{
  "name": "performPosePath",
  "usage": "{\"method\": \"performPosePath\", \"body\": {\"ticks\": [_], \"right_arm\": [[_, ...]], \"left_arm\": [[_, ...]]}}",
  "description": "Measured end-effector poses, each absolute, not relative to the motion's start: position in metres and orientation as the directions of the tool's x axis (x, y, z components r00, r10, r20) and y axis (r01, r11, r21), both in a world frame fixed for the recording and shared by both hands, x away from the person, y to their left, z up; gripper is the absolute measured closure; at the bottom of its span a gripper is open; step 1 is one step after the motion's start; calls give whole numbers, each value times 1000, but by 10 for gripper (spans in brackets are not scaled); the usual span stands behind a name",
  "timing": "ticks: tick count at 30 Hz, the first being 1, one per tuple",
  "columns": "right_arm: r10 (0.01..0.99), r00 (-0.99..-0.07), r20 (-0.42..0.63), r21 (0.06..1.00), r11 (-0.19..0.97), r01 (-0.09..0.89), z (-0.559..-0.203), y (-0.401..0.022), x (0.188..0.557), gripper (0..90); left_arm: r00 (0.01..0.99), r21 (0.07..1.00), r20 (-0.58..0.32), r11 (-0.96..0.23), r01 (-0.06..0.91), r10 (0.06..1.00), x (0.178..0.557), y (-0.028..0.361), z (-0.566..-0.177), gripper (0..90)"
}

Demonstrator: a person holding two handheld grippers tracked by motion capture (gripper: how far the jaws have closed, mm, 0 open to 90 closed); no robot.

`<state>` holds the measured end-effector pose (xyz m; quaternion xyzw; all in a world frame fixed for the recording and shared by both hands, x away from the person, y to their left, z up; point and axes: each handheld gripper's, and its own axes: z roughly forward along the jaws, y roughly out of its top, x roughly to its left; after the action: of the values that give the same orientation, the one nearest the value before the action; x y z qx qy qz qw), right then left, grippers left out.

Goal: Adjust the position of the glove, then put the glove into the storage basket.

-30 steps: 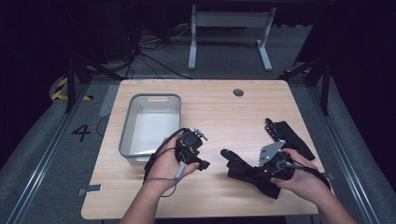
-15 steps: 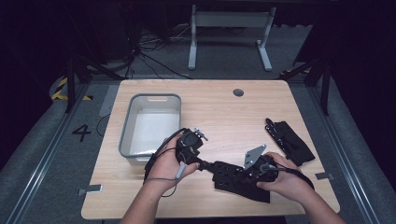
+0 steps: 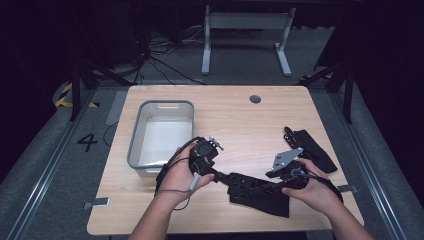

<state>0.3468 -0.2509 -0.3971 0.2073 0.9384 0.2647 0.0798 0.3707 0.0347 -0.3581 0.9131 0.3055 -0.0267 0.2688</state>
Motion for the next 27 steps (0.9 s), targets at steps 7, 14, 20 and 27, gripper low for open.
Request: {"method": "performPosePath", "body": {"ticks": [7, 14, 20, 27], "right_arm": [[578, -816, -24, 642, 635, 431, -379, -275, 348, 673], [634, -773, 7, 658, 579, 481, -378, -294, 354, 673], [676, -736, 29, 676, 529, 513, -376, -311, 359, 664], [723, -690, 23, 701, 480, 527, -367, -332, 366, 630]], "left_arm": [[813, 487, -209, -663, 568, 543, 370, 33, -357, 417], [805, 478, -216, -659, 581, 553, 371, 33, -359, 417], [805, 483, -205, -658, 578, 556, 371, 35, -358, 425], [802, 475, -202, -659, 583, 563, 370, 38, -358, 435]]}}
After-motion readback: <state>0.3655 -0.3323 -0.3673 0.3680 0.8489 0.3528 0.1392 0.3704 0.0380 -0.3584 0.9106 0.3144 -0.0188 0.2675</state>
